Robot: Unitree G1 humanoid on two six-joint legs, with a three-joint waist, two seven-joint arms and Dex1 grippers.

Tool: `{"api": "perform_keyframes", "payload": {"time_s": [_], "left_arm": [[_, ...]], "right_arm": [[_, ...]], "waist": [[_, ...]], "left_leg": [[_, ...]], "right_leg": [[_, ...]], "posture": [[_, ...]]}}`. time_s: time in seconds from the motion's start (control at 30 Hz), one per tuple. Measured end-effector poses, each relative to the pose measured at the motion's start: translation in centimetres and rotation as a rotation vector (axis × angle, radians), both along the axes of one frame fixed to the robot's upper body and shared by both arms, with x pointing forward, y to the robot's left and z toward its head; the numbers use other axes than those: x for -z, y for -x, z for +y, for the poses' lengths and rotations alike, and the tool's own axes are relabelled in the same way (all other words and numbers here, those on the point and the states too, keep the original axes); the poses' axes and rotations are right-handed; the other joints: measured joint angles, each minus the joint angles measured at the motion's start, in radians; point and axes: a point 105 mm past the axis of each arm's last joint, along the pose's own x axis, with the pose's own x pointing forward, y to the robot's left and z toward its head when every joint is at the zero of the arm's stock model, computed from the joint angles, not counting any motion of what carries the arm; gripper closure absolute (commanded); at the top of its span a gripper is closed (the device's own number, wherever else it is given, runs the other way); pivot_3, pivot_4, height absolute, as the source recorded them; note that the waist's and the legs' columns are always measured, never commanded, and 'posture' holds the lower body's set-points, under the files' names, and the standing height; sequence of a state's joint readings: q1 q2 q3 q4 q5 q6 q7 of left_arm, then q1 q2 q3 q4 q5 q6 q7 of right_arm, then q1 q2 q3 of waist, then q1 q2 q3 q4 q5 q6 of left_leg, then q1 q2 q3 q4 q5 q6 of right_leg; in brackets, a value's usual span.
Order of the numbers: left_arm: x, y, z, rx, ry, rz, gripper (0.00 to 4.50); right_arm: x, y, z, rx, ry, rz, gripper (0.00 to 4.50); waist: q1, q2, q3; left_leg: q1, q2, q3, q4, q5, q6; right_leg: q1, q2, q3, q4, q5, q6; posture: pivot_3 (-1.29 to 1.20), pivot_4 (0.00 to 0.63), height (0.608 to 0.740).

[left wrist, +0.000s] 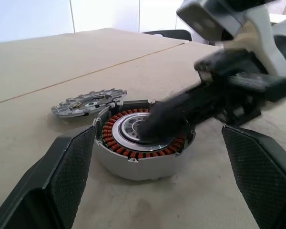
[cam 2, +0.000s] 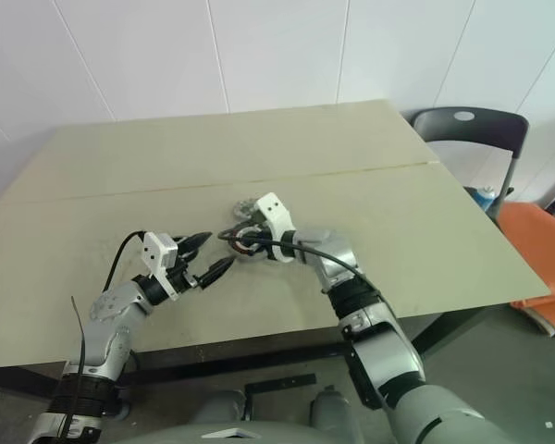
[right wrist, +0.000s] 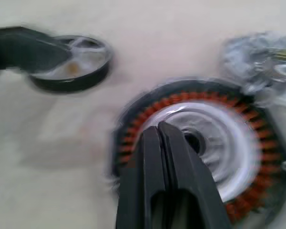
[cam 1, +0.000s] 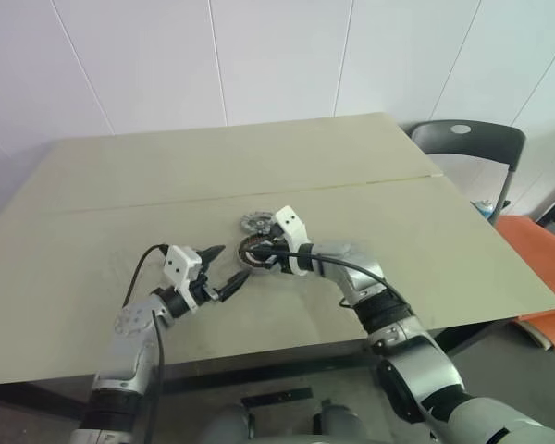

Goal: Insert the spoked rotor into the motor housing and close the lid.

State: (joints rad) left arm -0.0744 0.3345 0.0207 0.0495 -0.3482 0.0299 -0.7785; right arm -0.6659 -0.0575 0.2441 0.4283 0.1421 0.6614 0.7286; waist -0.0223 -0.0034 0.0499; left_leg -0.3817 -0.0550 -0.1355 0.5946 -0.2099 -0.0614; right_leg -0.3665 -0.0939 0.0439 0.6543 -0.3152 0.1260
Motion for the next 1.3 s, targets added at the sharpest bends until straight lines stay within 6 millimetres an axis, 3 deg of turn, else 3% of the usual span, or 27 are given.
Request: {"api": "perform_keyframes", "payload": {"time_s": [0.17,0.67,1.07,1.3], "left_arm": [[0.1,0.0,0.0,-0.002,-0.001,0.004,0.00],[0.2,-0.3,0.1,-0.008,-0.011,-0.001,0.00],[0.3,-0.4,0.0,-0.011,-0.018,-0.003,0.00],[0.3,-0.4,0.0,-0.017,-0.018,0.000,0.00]], "right_arm": [[0.5,0.8,0.3,-0.026,0.013,0.021,4.48],[0.0,-1.0,0.0,0.083,-0.033,-0.048,4.48],[0.3,-2.0,-1.8,0.065,0.057,-0.065,4.48],[0.2,-2.0,-3.0,0.066,-0.001,-0.008,4.48]], "waist": [[0.002,0.000,0.000],[0.003,0.000,0.000],[0.016,0.001,0.000],[0.019,0.001,0.000]], "left_leg": [[0.004,0.000,0.000,0.000,0.000,0.000],[0.006,0.000,0.000,-0.001,0.000,0.000],[0.008,-0.002,-0.003,0.002,0.000,0.000],[0.008,-0.002,-0.004,0.002,0.000,0.000]], "right_leg": [[0.004,0.000,0.000,0.000,0.000,0.000],[0.006,0.000,0.000,-0.001,0.000,-0.001],[0.011,0.000,0.000,-0.003,-0.002,-0.004],[0.012,0.000,0.000,-0.004,-0.002,-0.004]], "posture": [[0.00,0.000,0.740],[0.00,0.000,0.740],[0.00,0.000,0.740],[0.00,0.000,0.740]]}}
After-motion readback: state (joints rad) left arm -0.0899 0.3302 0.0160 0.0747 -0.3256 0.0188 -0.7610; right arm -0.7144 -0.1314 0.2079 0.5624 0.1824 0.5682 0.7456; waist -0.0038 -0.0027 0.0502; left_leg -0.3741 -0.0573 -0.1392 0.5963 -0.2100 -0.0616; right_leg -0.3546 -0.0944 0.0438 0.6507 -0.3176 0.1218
